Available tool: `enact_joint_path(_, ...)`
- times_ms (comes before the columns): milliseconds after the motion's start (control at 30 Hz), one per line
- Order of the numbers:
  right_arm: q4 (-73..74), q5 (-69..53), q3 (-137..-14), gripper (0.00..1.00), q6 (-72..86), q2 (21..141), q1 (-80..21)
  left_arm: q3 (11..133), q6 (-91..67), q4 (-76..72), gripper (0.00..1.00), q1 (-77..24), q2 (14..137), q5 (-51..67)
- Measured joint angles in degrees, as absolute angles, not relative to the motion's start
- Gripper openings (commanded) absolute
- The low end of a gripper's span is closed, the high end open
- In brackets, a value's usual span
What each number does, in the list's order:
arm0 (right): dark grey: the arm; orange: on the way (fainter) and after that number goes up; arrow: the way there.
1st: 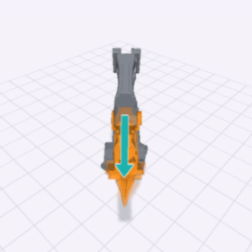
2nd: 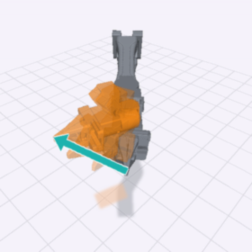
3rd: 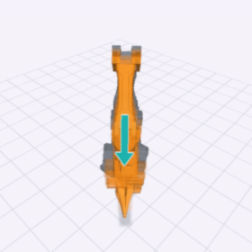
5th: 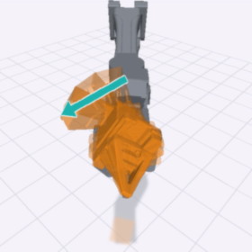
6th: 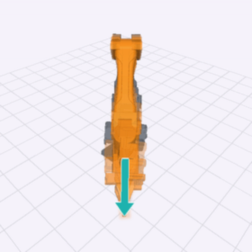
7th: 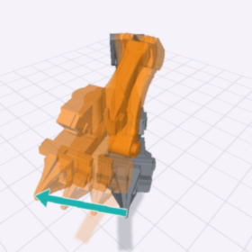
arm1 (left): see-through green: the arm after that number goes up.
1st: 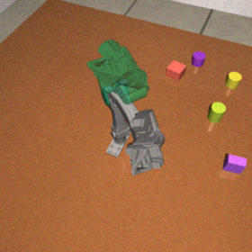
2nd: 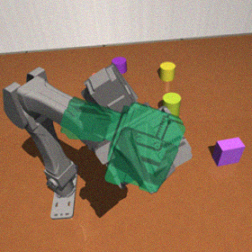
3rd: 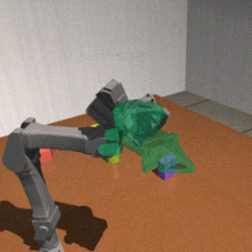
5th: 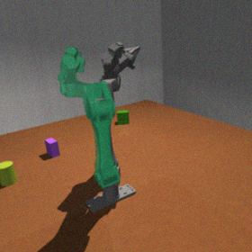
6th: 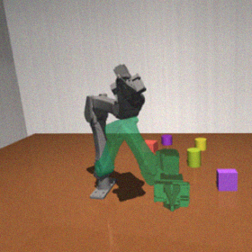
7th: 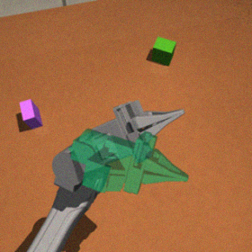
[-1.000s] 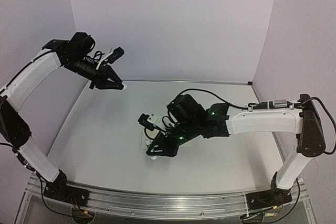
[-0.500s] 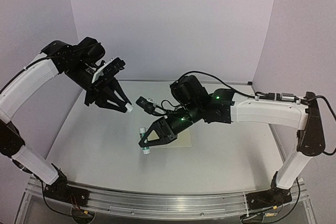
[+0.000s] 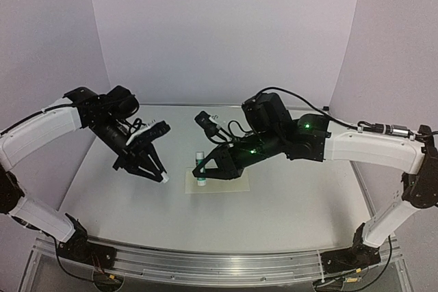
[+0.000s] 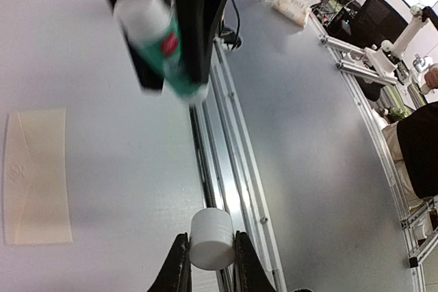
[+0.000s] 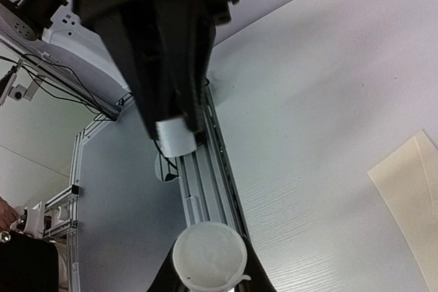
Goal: Place the letter into the envelope and seal it
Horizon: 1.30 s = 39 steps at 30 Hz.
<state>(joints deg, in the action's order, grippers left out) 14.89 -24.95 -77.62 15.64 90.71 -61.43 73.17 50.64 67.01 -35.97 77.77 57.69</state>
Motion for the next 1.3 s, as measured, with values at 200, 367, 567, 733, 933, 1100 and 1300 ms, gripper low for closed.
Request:
enact_joint_path(200,13.6,-18.7,-73.6,0.0,15.5,87.4,-61.4,56.7,49.4,54.2,0.0,-39.0,77.7,42.9)
enact_joint_path(367,12.6,-12.3,-70.4,0.0,15.5,83.9,-61.4,50.0,50.3,43.2,0.0,-45.3,79.5,31.8)
enact_joint_path(567,11.4,-4.7,-67.3,0.0,15.5,80.0,-61.4,48.0,52.4,31.0,0.0,-52.7,87.1,21.5)
enact_joint_path(733,10.7,-2.0,-66.5,0.0,15.5,79.6,-61.4,46.7,53.3,25.5,0.02,-56.5,92.1,16.1)
enact_joint_path(933,10.4,0.5,-66.3,0.0,15.5,79.6,-61.4,48.4,53.6,21.8,0.28,-57.4,94.8,13.3)
enact_joint_path(1100,10.3,2.1,-66.3,0.0,15.2,79.6,-61.4,48.7,53.7,22.4,0.62,-57.5,95.3,12.8)
enact_joint_path(1300,9.7,5.7,-66.3,0.0,15.7,79.3,-61.4,51.8,52.4,27.4,0.68,-57.6,91.9,17.2)
